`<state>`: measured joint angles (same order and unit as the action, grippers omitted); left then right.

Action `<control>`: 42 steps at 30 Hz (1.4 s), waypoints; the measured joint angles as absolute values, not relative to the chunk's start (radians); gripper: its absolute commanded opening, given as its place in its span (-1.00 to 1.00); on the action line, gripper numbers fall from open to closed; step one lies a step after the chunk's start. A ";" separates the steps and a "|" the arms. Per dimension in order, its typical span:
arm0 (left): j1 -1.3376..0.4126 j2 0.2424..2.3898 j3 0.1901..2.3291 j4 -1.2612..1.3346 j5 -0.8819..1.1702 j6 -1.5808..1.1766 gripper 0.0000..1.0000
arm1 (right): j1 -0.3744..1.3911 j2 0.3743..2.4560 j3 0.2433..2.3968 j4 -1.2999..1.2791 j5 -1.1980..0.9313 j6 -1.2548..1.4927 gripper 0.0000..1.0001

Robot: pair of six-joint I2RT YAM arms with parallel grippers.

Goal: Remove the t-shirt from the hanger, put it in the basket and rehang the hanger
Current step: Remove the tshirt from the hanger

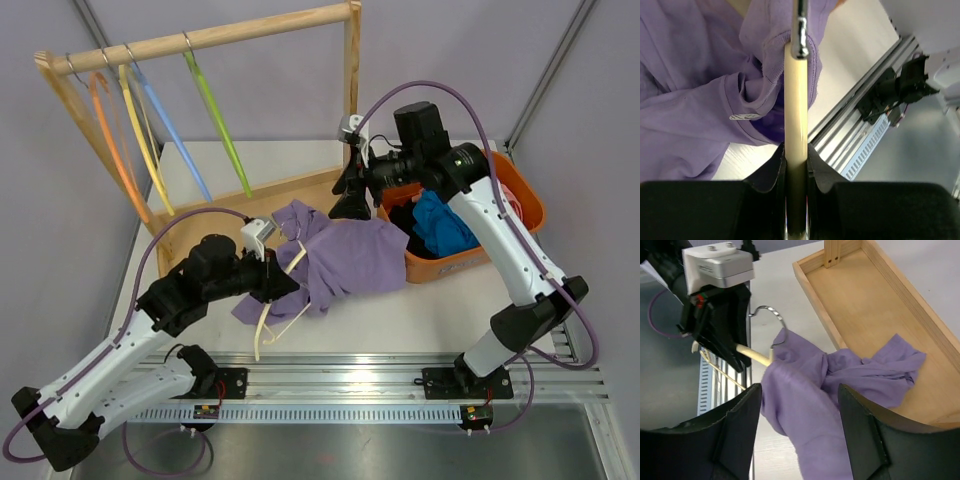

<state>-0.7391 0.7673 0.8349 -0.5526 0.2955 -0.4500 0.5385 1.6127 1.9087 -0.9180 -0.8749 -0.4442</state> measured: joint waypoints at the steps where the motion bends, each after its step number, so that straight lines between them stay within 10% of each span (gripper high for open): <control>1: -0.736 0.759 0.822 -0.537 0.280 -0.489 -1.00 | 0.540 1.594 1.883 -0.893 -0.882 -0.412 0.34; 5: -0.731 0.740 0.785 -0.477 0.233 -0.642 -1.00 | 0.569 1.491 1.716 -0.818 -0.847 -0.267 0.51; 7: -0.728 0.735 0.770 -0.443 0.215 -0.713 -1.00 | 0.612 1.429 1.593 -0.758 -0.782 -0.186 0.98; 18: -0.725 0.742 0.757 -0.334 0.196 -0.877 -1.00 | 0.752 1.372 1.427 -0.533 -0.460 -0.045 0.96; 22: -0.725 0.748 0.757 -0.332 0.196 -0.895 -1.00 | 0.759 1.444 1.454 -0.532 -0.424 -0.055 0.67; 30: -0.725 0.748 0.757 -0.324 0.195 -0.908 -1.00 | 0.786 1.485 1.455 -0.552 -0.404 -0.064 -1.00; 42: -0.724 0.765 0.850 -0.561 0.158 -0.609 -1.00 | 0.708 1.474 1.494 -0.517 -0.228 -0.076 -1.00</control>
<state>-0.7242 0.7647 0.8497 -0.5613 0.1577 -0.6086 0.7078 1.4738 1.4944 -0.5175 -0.2279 -0.0757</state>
